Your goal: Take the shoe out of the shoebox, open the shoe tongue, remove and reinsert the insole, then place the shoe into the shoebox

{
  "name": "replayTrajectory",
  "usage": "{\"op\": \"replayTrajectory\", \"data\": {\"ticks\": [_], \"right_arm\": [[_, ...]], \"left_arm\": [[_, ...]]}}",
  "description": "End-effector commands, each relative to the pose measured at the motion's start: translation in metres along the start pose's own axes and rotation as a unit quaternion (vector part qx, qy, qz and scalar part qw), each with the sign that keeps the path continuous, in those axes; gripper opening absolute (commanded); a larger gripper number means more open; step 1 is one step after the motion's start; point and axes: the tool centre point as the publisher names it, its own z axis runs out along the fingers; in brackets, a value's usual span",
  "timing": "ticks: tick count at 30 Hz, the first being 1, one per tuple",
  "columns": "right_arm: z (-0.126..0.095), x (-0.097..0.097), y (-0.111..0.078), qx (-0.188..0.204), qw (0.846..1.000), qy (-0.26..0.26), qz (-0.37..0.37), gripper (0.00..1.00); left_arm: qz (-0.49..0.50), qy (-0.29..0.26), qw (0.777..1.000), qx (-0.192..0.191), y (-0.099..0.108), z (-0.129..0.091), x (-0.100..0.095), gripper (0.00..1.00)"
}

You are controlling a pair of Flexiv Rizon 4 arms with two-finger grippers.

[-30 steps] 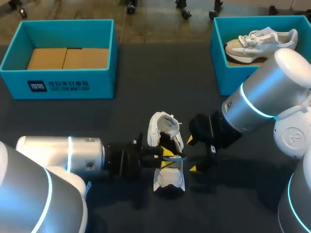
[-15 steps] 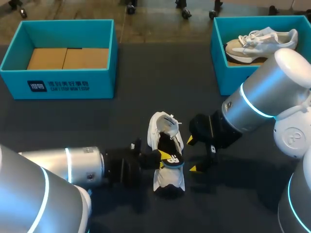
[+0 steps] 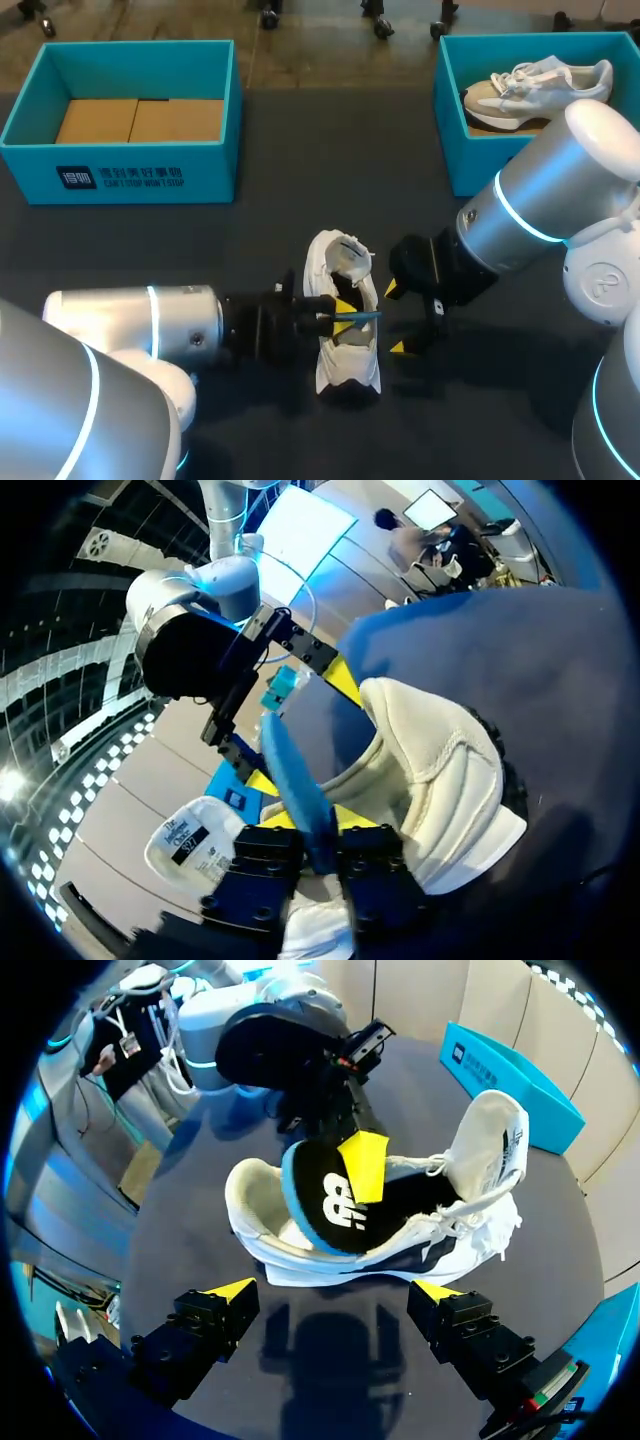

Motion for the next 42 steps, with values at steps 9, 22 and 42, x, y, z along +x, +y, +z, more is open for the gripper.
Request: {"op": "replayTrajectory", "data": {"ticks": [9, 22, 42], "right_arm": [[0.001, 0.001, 0.0, 0.0, 1.0, -0.001, 0.0, 1.0], [0.001, 0.001, 0.0, 0.0, 1.0, -0.001, 0.0, 1.0], [0.001, 0.001, 0.0, 0.0, 1.0, -0.001, 0.0, 1.0]], "left_arm": [[0.014, 0.017, 1.0, 0.012, -0.029, -0.015, 0.005, 0.2], [0.083, 0.025, 0.996, -0.023, -0.021, 0.004, 0.015, 0.0], [0.038, 0.016, 0.998, -0.037, -0.009, -0.004, 0.003, 0.36]]}}
